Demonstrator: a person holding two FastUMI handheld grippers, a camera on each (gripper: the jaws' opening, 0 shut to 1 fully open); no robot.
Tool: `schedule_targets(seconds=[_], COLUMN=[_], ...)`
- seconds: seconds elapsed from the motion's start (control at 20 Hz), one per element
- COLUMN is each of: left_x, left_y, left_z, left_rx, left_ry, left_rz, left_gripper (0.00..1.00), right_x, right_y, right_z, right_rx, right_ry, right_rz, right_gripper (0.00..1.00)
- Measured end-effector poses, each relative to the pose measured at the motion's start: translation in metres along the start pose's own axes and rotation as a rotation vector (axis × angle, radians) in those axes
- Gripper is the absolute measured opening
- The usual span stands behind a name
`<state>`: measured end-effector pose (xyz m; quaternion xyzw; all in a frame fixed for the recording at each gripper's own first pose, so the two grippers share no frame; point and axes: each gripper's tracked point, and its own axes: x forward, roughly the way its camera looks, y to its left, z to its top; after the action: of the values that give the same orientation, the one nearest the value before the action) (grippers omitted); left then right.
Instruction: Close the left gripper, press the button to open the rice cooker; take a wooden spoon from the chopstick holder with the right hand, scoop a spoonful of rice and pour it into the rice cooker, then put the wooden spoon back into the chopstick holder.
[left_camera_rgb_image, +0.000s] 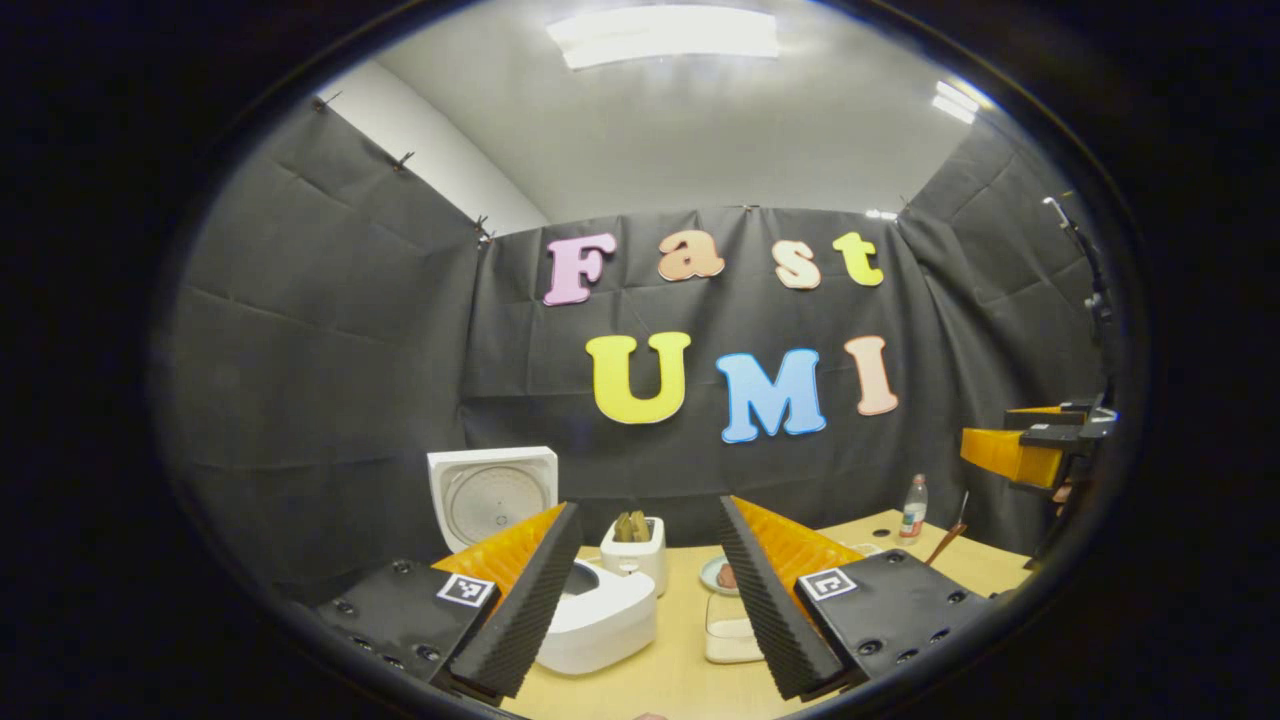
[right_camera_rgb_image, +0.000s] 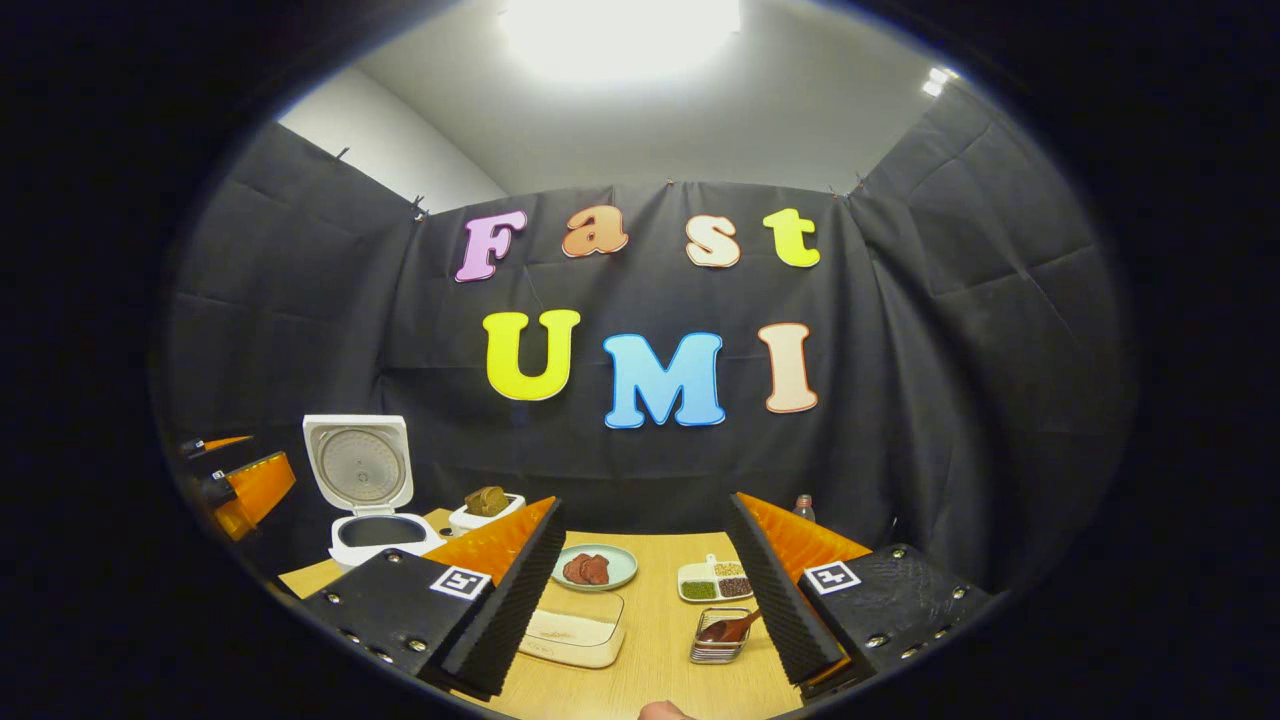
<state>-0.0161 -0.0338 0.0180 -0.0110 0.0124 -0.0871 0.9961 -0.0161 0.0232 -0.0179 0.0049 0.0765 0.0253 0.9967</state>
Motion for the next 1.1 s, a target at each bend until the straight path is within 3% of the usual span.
schedule_targets(seconds=[0.15,0.25,0.3,0.45,0.5,0.55,0.95,1.05,1.1], left_x=[0.0,0.0,0.001,0.0,0.002,0.003,0.007,0.008,0.009], left_y=[-0.001,-0.004,-0.006,-0.009,-0.009,-0.009,-0.007,-0.007,-0.005], left_z=[0.007,0.009,0.01,0.009,0.01,0.01,0.01,0.007,0.006], left_rx=[0.01,0.008,0.008,0.01,0.011,0.011,0.003,-0.002,0.001], left_ry=[-0.017,-0.022,-0.022,-0.022,-0.023,-0.024,-0.027,-0.02,-0.016], left_rz=[0.0,-0.004,-0.004,-0.005,-0.004,-0.003,0.019,0.023,0.033], left_gripper=[0.9,0.9,0.95,0.95,0.9,0.94,0.95,0.9,0.94], right_x=[0.001,0.001,0.001,0.003,0.004,0.005,0.011,0.012,0.012], right_y=[0.0,-0.001,-0.001,-0.003,-0.004,-0.005,-0.002,0.0,0.001], right_z=[-0.001,-0.001,-0.002,-0.005,-0.006,-0.005,-0.005,-0.002,0.0], right_rx=[-0.003,-0.008,-0.005,0.002,0.001,0.0,-0.007,-0.004,-0.005], right_ry=[-0.003,-0.005,-0.004,0.004,0.005,0.004,0.003,-0.005,-0.013], right_rz=[0.001,0.0,0.0,0.002,0.002,0.001,0.019,0.027,0.03], right_gripper=[0.98,0.98,0.98,0.98,0.98,0.98,0.98,0.98,0.98])
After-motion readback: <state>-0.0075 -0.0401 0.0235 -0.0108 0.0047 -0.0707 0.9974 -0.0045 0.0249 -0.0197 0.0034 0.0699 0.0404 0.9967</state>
